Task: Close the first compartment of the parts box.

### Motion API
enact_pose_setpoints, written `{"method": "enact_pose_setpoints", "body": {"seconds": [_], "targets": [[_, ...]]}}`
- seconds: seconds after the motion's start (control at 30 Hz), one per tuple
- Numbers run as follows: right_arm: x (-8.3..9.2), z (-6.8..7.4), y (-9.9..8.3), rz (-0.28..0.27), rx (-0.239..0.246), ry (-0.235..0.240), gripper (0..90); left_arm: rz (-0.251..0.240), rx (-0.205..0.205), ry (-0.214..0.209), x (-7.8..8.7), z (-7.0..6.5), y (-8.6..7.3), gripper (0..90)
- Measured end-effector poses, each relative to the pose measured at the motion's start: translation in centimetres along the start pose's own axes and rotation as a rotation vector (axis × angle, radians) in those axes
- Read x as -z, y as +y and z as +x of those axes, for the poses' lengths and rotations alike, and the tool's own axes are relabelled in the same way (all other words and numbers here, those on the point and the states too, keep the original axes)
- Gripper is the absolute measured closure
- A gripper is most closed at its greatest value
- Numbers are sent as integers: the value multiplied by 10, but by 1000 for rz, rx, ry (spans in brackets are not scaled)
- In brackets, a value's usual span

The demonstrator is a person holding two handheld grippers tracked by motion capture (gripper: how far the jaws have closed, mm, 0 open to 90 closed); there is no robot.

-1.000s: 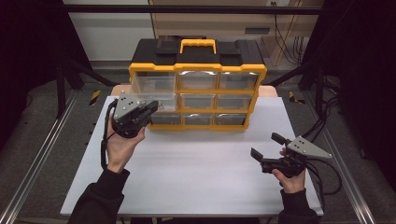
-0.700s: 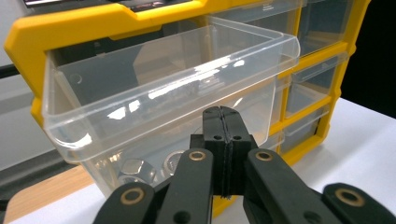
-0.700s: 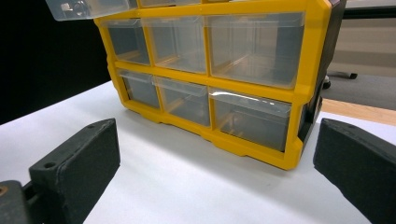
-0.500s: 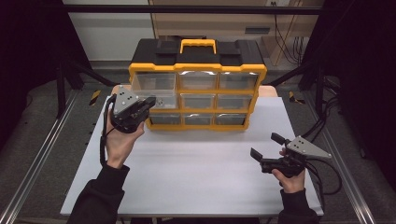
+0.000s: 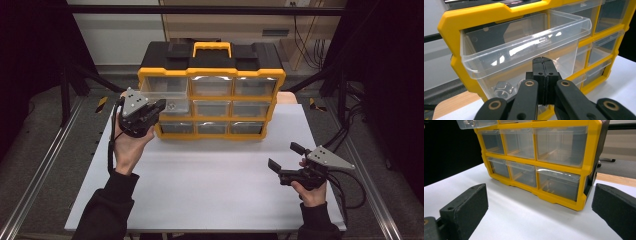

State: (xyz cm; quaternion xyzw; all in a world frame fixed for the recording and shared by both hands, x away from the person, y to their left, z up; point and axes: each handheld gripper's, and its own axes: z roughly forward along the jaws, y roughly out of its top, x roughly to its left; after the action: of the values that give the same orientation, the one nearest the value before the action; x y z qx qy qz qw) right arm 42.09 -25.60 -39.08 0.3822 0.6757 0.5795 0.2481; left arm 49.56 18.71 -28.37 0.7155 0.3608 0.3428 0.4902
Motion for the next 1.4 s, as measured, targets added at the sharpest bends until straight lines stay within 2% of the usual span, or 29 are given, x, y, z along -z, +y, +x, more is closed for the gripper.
{"method": "enact_pose_setpoints", "body": {"seconds": [0.07,0.2,0.8,0.97,1.4], "targets": [[0,0,0,0,0,2,11,1,1,1,-2,1,0,894],[0,0,0,-2,2,-1,10,8,-20,23,-7,2,0,894],[0,0,0,-3,3,2,10,22,1,48,-25,13,0,893],[0,0,0,-2,3,2,10,16,-10,62,-29,15,1,894],[1,0,1,-2,-3,2,10,27,-8,83,-40,21,4,893]]}}
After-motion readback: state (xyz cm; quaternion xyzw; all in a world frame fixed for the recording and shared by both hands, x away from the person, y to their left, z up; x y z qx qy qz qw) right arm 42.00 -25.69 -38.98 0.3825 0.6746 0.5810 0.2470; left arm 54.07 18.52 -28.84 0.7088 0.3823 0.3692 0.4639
